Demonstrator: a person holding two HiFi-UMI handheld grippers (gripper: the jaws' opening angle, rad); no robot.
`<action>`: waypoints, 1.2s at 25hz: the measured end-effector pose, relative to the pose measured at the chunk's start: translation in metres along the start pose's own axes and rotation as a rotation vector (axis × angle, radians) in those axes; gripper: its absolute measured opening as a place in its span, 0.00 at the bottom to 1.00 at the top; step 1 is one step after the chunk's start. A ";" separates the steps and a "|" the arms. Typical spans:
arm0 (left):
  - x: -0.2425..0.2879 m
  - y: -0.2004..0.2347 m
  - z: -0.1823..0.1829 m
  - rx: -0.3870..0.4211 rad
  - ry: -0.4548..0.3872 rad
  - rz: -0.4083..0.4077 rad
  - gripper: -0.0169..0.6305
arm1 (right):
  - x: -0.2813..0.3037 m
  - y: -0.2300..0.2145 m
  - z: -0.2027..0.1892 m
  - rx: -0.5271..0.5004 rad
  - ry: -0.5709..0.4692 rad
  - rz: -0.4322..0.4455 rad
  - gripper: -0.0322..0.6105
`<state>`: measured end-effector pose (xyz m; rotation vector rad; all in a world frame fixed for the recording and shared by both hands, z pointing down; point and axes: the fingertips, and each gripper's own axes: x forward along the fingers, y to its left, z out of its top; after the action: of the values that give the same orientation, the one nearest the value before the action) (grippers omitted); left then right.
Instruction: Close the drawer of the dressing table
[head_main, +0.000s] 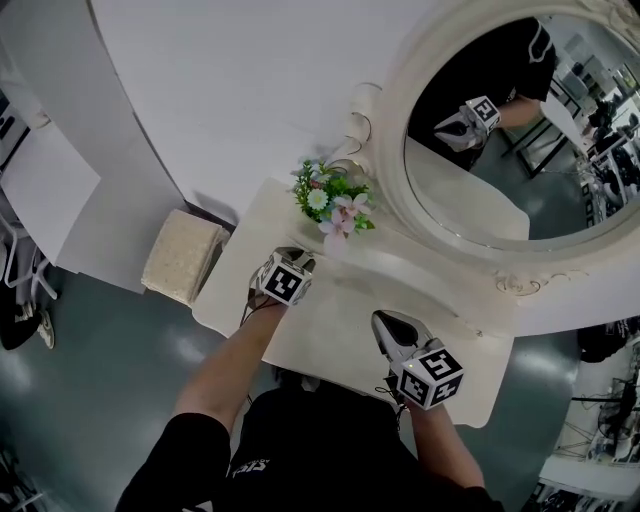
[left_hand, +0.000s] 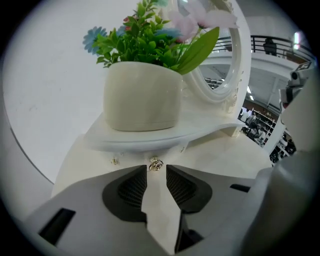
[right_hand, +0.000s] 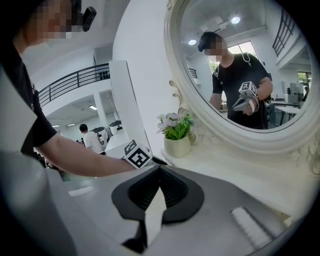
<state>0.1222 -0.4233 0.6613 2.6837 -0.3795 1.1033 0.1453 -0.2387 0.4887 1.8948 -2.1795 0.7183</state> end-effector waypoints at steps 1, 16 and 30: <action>-0.005 -0.001 -0.002 -0.013 -0.012 0.002 0.21 | -0.004 0.001 0.000 -0.002 0.000 -0.006 0.07; -0.143 -0.067 0.043 -0.012 -0.332 0.083 0.04 | -0.057 -0.023 0.026 -0.146 -0.106 0.033 0.07; -0.234 -0.208 0.105 -0.091 -0.602 0.115 0.03 | -0.147 -0.064 0.041 -0.142 -0.291 0.136 0.07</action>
<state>0.0962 -0.2212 0.4007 2.8870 -0.6650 0.2608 0.2415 -0.1321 0.4057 1.8939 -2.4770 0.3106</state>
